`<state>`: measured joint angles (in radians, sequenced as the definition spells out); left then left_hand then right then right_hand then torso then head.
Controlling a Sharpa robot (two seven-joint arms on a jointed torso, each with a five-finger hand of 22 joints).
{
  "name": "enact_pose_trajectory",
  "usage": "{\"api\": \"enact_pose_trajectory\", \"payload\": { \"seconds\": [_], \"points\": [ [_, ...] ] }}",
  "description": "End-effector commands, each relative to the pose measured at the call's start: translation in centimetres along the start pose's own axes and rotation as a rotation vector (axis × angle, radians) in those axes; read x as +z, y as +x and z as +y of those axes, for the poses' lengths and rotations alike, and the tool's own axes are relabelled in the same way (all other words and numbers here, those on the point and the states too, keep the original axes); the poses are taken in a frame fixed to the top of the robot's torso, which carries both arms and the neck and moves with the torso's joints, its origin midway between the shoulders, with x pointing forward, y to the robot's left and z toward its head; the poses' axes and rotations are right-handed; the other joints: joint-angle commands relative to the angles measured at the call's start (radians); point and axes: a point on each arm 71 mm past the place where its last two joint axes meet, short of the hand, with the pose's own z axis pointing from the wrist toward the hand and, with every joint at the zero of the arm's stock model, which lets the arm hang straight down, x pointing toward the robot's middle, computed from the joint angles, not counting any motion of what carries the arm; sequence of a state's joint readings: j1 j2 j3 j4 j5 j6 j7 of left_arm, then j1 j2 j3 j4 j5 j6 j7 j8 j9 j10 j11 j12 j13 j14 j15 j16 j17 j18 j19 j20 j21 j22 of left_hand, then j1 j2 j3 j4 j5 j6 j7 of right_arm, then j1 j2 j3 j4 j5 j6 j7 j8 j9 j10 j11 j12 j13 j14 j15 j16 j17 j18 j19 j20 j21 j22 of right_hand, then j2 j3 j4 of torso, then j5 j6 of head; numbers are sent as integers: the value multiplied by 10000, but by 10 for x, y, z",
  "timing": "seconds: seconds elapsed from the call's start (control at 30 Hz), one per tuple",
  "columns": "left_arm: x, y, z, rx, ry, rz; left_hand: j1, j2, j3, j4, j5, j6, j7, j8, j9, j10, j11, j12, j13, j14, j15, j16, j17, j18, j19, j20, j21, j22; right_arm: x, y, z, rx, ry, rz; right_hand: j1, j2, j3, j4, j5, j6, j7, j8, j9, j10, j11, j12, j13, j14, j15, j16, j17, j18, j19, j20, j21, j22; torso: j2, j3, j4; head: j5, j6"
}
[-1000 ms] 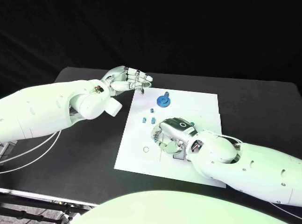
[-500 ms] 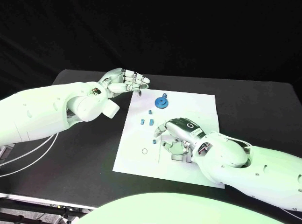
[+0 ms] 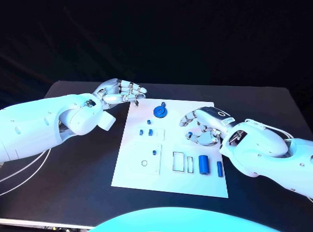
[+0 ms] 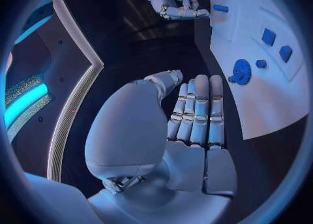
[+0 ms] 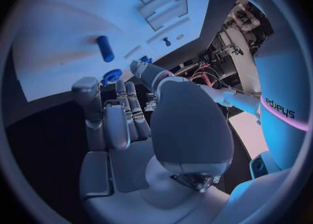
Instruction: Assemble the parts on the task board
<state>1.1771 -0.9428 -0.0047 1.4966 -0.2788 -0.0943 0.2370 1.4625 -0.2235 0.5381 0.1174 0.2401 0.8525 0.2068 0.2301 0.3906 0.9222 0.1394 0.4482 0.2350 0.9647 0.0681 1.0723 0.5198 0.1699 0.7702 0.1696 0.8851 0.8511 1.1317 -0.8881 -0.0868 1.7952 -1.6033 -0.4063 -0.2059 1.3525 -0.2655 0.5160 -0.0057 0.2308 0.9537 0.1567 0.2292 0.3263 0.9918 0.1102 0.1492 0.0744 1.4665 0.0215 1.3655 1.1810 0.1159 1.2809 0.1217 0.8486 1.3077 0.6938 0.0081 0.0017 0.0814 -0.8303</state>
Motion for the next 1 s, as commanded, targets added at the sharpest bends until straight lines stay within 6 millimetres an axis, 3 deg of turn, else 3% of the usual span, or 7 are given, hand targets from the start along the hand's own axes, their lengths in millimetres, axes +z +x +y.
{"api": "enact_pose_trajectory", "payload": {
  "seconds": [0.03,0.1,0.2,0.43,0.63,1.0],
  "points": [
    [0,3,-2,-80,143,221,-86,-1,-41,-3,41,-92,8,-28,-6,-67,31,57,-13,-35,50,-54,-13,129,-1,58,-43,-7,-2,1,-16,211,638,939,242,170,-1153,242,59,-61,-71,-210,-35,-259,5,298,-39,107,63,-43,-70,166,36,46,-247,-106,-1,4,1,-117,67],
    [0,3,-2,-84,161,234,-96,-10,-52,3,38,-95,9,-27,-6,-69,32,62,-13,-35,52,-53,-14,128,1,60,-49,-12,-2,0,-23,141,813,1097,635,353,-2166,590,76,-66,-90,-406,-88,-487,45,568,-54,69,72,-62,-148,171,63,72,-453,-199,10,16,6,-151,89],
    [0,3,-2,-85,171,240,-96,-10,-52,3,38,-95,9,-27,-6,-69,32,62,-13,-35,52,-53,-14,128,1,60,-49,-12,-1,1,-29,34,951,1287,853,450,-2509,776,59,-78,-130,-503,-114,-580,51,696,-59,66,88,-50,-152,176,82,76,-531,-228,19,36,12,-154,90],
    [0,3,-2,-84,174,236,-103,-17,-63,10,37,-97,6,-24,-5,-71,32,70,-13,-34,54,-52,-16,127,4,62,-59,-19,1,4,-33,-359,1055,1508,1122,544,-2808,996,12,-7,-125,-567,-123,-650,46,861,-59,68,88,-35,-157,173,129,77,-556,-230,21,16,20,-155,82],
    [0,3,-2,-83,165,229,-103,-17,-63,10,37,-97,6,-24,-5,-71,32,70,-13,-34,54,-52,-16,127,4,62,-59,-19,4,7,-31,-517,967,1444,1374,636,-2624,1245,46,217,-58,-588,-132,-358,-48,1181,-48,146,5,42,-54,130,313,11,-295,-113,23,10,20,-145,51],
    [0,3,-2,-83,140,234,-103,-17,-63,10,37,-97,6,-24,-5,-71,32,70,-13,-34,54,-52,-16,127,4,62,-59,-19,9,15,-25,-474,818,1512,1298,390,-1354,1895,11,620,-107,-630,-110,908,-239,1300,-71,249,-163,165,135,26,650,-146,276,207,17,15,11,-129,14]
  ]
}}
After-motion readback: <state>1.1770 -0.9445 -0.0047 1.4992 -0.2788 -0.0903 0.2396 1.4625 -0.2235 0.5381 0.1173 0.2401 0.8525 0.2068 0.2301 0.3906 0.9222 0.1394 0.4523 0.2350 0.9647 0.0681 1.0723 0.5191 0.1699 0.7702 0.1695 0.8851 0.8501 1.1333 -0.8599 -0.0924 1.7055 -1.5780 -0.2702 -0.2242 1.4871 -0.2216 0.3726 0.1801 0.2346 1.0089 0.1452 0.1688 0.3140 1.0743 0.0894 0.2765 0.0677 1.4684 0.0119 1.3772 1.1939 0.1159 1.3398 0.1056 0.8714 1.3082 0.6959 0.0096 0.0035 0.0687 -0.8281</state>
